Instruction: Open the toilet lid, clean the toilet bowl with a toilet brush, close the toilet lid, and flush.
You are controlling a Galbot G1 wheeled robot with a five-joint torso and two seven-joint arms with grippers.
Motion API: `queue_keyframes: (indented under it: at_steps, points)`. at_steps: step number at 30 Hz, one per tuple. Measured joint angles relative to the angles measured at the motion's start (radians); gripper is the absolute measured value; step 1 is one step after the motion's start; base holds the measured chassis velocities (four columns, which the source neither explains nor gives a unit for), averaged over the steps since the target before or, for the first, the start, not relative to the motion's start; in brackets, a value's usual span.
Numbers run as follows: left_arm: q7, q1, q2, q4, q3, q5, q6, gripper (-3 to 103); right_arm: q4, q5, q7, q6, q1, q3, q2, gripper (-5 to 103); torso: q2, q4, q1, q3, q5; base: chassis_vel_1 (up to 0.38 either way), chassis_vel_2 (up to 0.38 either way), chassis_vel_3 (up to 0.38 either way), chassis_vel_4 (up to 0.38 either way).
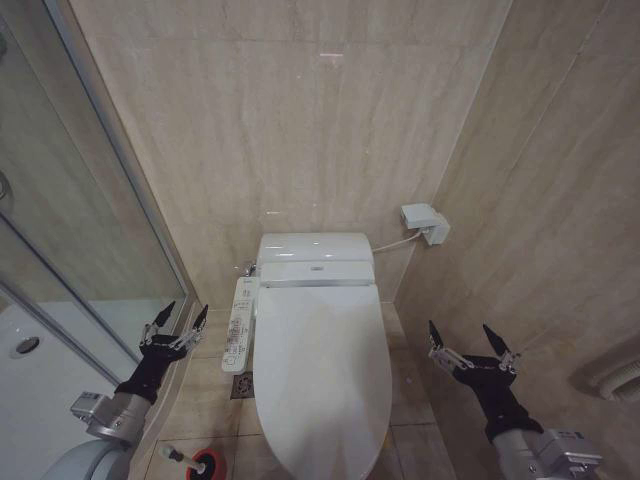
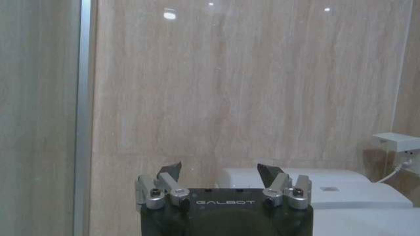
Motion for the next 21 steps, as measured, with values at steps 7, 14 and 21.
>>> queue_keyframes:
  at_steps: [7, 14, 21]
  points:
    - [0.025, -0.089, 0.045, 0.094, 0.007, -0.035, -0.027, 77, 0.0, 0.0, 0.0, 0.0, 0.0, 0.0, 0.0, 100, 0.0, -0.0001, 0.0, 0.0, 0.0001, 0.0, 0.0, 0.0, 0.0]
    - [0.036, -0.152, 0.062, 0.183, 0.031, -0.044, -0.054, 64, 0.0, 0.0, 0.0, 0.0, 0.0, 0.0, 0.0, 100, 0.0, -0.0001, 0.0, 0.0, 0.0001, 0.0, 0.0, 0.0, 0.0]
    - [0.062, -0.234, 0.098, 0.327, 0.064, -0.056, -0.09, 89, 0.0, 0.0, 0.0, 0.0, 0.0, 0.0, 0.0, 100, 0.0, 0.0, 0.0, 0.0, 0.0, 0.0, 0.0, 0.0, 0.0]
